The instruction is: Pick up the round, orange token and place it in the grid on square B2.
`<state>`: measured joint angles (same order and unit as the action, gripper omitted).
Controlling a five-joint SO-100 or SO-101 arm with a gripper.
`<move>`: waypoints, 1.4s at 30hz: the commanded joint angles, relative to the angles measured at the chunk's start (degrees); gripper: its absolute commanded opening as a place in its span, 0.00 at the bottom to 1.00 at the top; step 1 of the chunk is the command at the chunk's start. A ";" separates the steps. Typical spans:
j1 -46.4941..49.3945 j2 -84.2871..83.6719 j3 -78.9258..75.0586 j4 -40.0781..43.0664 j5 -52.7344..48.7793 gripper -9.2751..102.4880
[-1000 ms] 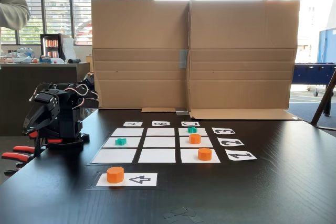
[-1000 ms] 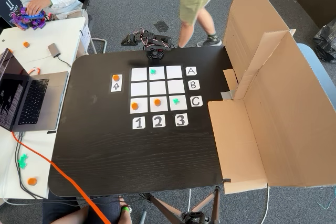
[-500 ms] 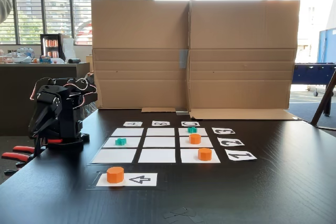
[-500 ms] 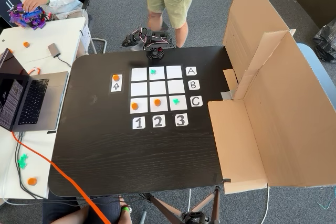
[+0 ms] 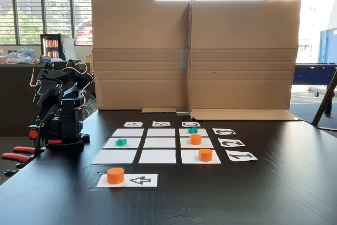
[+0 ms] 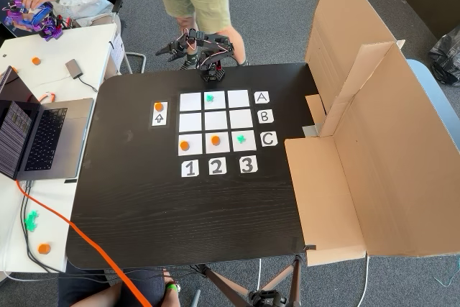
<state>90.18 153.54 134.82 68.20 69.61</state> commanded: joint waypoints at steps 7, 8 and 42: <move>-2.99 -16.70 -24.35 9.58 -0.62 0.48; -4.04 -18.81 -26.63 10.46 -0.62 0.48; -32.43 -67.24 -54.40 18.63 8.00 0.55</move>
<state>58.36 87.45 84.38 87.28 78.40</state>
